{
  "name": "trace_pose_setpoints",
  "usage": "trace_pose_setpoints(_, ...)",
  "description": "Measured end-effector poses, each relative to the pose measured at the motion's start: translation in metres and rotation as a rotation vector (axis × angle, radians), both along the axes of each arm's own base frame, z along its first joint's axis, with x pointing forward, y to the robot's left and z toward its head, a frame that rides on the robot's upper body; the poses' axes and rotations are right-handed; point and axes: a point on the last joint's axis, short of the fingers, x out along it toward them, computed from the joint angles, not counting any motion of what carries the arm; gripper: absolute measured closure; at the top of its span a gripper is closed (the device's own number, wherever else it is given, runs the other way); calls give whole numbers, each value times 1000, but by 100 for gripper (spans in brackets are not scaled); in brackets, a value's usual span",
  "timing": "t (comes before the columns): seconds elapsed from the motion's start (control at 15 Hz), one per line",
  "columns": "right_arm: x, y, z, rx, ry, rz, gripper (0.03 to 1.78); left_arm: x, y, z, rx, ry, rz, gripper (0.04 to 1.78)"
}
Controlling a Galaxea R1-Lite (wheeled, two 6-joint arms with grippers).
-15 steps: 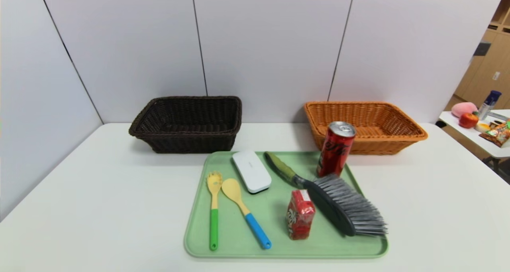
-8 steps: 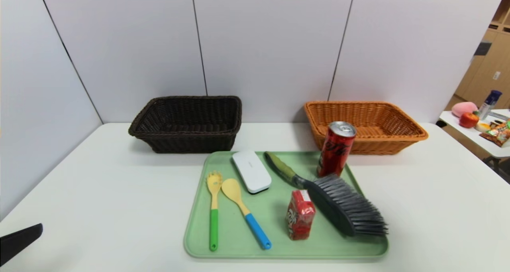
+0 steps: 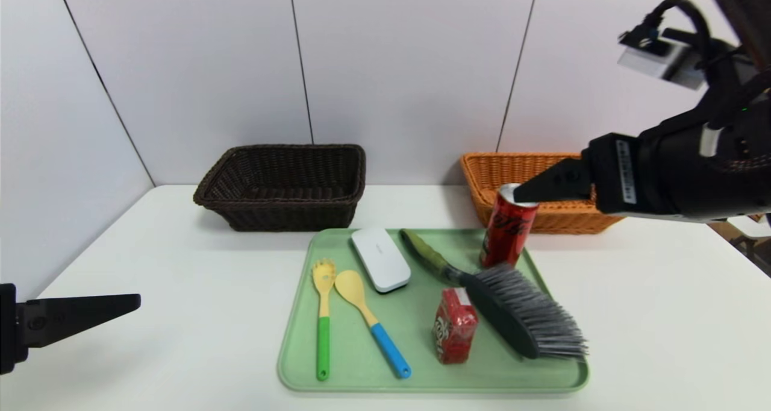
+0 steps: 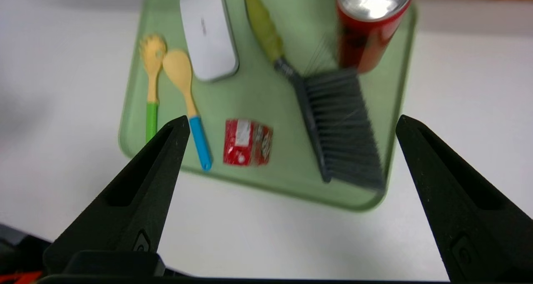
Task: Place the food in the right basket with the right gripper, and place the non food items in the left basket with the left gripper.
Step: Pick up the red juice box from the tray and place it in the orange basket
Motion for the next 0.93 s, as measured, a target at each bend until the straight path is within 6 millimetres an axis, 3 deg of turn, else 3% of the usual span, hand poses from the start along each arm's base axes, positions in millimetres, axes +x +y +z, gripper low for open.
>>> trace_pose_setpoints(0.4, -4, 64, -29, -188, 370, -31, 10, 4, -1, -2, 3, 25, -7, 13)
trace_pose_setpoints(0.67, 11, 95, -56, -238, 412, -33, 10, 5, -1, -3, 2, 30, -12, 13)
trace_pose_setpoints(0.93, 22, 111, -75, -270, 416, -44, 10, 5, -4, -4, 2, 35, -40, 13)
